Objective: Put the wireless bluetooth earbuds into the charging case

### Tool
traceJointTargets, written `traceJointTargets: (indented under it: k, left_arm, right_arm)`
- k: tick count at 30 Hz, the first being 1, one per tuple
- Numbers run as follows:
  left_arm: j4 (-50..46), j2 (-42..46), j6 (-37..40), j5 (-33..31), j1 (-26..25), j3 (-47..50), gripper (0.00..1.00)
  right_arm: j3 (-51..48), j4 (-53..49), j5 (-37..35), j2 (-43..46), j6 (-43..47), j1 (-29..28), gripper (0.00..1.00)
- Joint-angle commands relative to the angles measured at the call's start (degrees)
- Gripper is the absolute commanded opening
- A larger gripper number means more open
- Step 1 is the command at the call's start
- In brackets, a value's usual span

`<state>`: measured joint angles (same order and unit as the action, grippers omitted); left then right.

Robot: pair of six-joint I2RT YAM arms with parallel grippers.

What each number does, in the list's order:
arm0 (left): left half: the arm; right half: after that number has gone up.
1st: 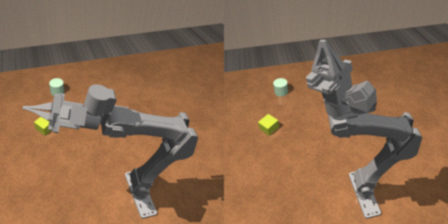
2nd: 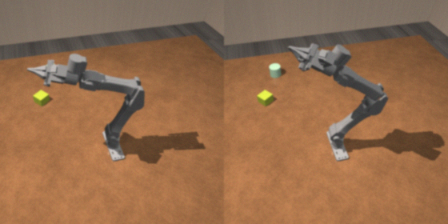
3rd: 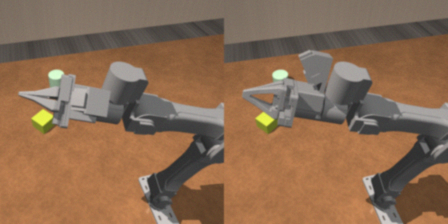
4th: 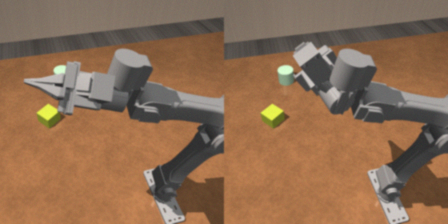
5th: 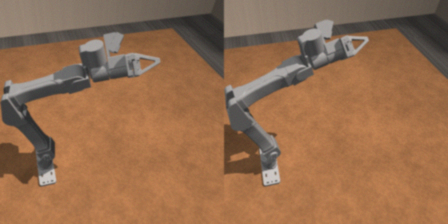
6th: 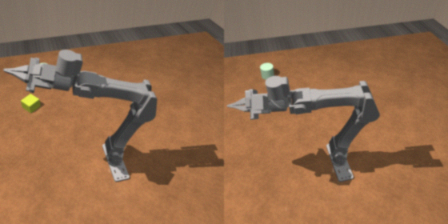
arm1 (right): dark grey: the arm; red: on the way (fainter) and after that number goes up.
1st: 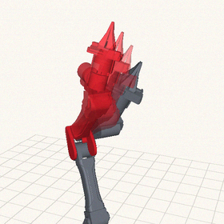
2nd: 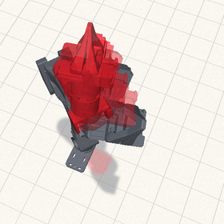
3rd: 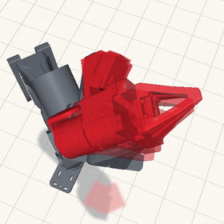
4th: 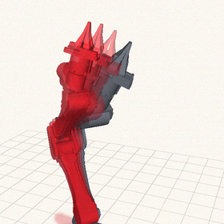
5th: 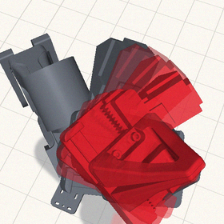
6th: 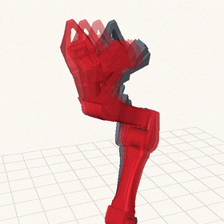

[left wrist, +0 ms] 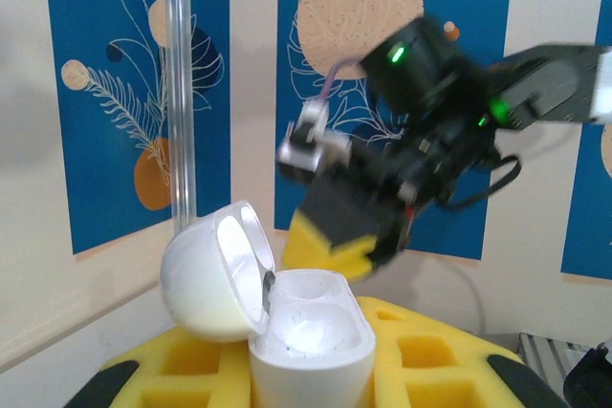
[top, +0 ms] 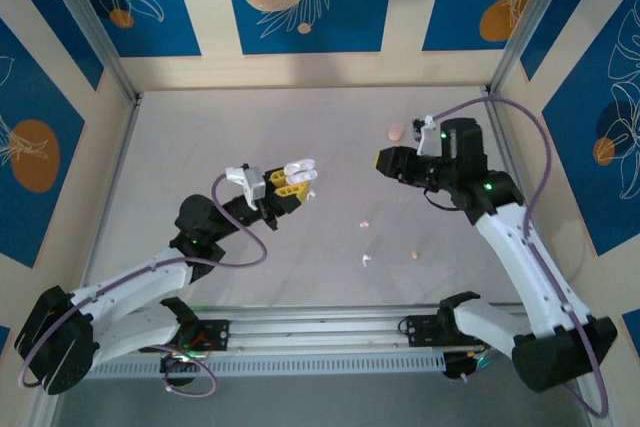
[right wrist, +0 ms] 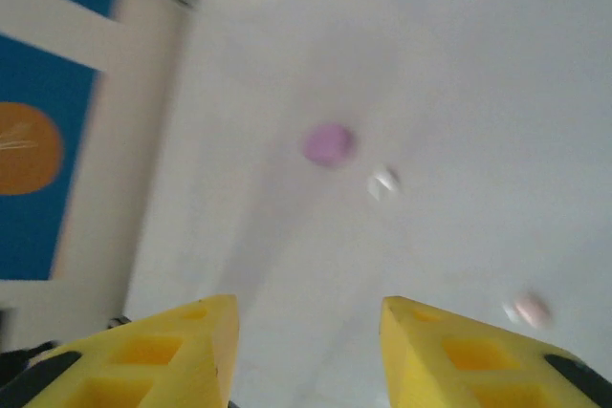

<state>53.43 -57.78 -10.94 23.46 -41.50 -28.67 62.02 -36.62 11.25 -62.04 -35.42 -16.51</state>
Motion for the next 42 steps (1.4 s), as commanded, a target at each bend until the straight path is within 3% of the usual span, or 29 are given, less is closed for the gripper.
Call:
traceJointTargets:
  k: [1,11,23,42]
  left_arm:
    - [-0.97,1.94,0.75,-1.05,-0.49,0.61,0.15]
    - [-2.62,3.5,0.65,-1.59,-0.53,1.16,0.15]
    - [-3.28,3.26,0.96,-0.94,-0.58,1.24,0.15]
    - [-4.2,3.22,2.0,-0.46,-0.52,1.3,0.16]
  right_arm:
    - [-3.74,-13.66,-3.92,-3.71,-4.49,-0.64,0.43]
    - [-18.33,-8.17,-5.07,-9.76,-12.26,-10.02,0.44]
    - [-13.61,-8.36,-11.09,-22.96,-11.12,-15.77,0.52]
    - [-7.17,-12.07,-16.52,-31.81,-12.28,-19.78,0.45]
